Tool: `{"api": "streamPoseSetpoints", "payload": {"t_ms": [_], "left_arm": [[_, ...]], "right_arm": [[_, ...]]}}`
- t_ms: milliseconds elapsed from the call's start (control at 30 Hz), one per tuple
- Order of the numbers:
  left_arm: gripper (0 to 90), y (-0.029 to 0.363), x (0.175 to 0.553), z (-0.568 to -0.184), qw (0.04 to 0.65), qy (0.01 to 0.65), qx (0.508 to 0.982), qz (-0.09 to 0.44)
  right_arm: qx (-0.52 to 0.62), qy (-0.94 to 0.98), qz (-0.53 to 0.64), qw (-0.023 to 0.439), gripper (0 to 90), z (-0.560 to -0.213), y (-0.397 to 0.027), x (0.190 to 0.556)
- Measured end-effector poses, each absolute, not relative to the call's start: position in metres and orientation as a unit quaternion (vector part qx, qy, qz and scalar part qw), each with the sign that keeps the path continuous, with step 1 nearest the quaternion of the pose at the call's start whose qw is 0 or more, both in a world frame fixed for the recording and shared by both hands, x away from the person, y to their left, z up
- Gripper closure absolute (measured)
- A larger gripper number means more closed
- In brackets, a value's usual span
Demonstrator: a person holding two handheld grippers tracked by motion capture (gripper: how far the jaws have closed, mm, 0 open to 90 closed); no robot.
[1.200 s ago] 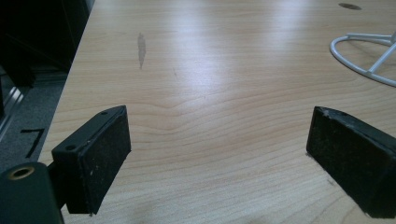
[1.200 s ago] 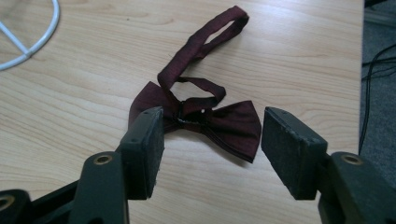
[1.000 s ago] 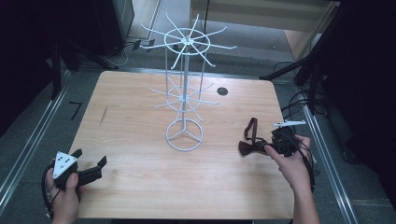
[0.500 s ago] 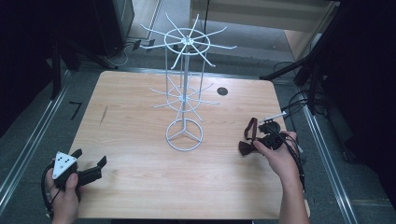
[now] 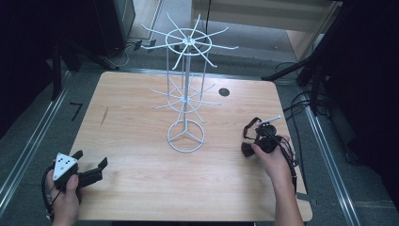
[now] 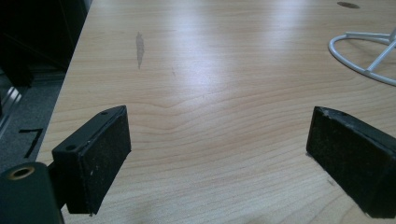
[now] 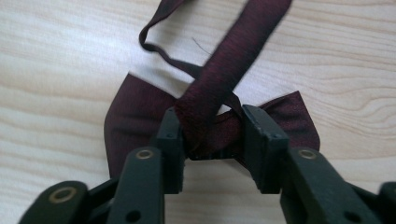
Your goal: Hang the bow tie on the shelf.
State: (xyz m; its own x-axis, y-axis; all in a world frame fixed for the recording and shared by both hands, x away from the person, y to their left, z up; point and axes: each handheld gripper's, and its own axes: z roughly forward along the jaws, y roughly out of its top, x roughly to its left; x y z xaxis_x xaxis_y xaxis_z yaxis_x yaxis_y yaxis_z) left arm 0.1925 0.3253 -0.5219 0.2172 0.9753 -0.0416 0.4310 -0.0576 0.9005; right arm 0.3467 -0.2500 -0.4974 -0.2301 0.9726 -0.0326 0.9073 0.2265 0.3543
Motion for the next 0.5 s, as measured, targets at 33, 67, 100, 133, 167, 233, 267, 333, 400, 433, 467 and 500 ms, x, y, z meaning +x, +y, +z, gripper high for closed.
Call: {"api": "streamPoseSetpoints", "payload": {"t_ms": [33,67,100,133,167,233,267,333,400,433,467,500], "left_arm": [[7.1,0.325,0.193,-0.522,0.426,0.538,0.654,0.319],[7.2,0.325,0.193,-0.522,0.426,0.538,0.654,0.319],[7.2,0.325,0.192,-0.522,0.426,0.538,0.654,0.319],[7.2,0.325,0.192,-0.522,0.426,0.538,0.654,0.319],[7.2,0.325,0.192,-0.522,0.426,0.538,0.654,0.320],[7.2,0.325,0.192,-0.522,0.426,0.538,0.654,0.320],[7.2,0.325,0.192,-0.522,0.426,0.538,0.654,0.319],[7.1,0.325,0.193,-0.522,0.426,0.538,0.653,0.319],[7.2,0.325,0.193,-0.522,0.425,0.539,0.654,0.318],[7.2,0.325,0.193,-0.522,0.425,0.539,0.654,0.318],[7.2,0.325,0.193,-0.522,0.425,0.539,0.655,0.318],[7.2,0.325,0.193,-0.522,0.424,0.539,0.655,0.317]], "right_arm": [[0.606,0.775,0.133,0.122,64.8,-0.498,-0.251,0.345],[0.606,0.775,0.137,0.120,65.0,-0.498,-0.253,0.344],[0.606,0.775,0.137,0.120,65.0,-0.498,-0.253,0.344],[0.604,0.775,0.142,0.119,65.3,-0.498,-0.254,0.343],[0.603,0.776,0.146,0.119,65.5,-0.498,-0.256,0.342],[0.601,0.775,0.151,0.121,65.7,-0.499,-0.256,0.341],[0.599,0.776,0.153,0.123,65.7,-0.499,-0.256,0.340],[0.590,0.781,0.158,0.130,65.8,-0.499,-0.256,0.339],[0.586,0.779,0.177,0.136,65.8,-0.495,-0.258,0.337],[0.586,0.779,0.177,0.136,65.8,-0.495,-0.258,0.337],[0.583,0.775,0.193,0.146,65.8,-0.490,-0.260,0.334],[0.580,0.774,0.203,0.155,65.9,-0.487,-0.260,0.332]]}}
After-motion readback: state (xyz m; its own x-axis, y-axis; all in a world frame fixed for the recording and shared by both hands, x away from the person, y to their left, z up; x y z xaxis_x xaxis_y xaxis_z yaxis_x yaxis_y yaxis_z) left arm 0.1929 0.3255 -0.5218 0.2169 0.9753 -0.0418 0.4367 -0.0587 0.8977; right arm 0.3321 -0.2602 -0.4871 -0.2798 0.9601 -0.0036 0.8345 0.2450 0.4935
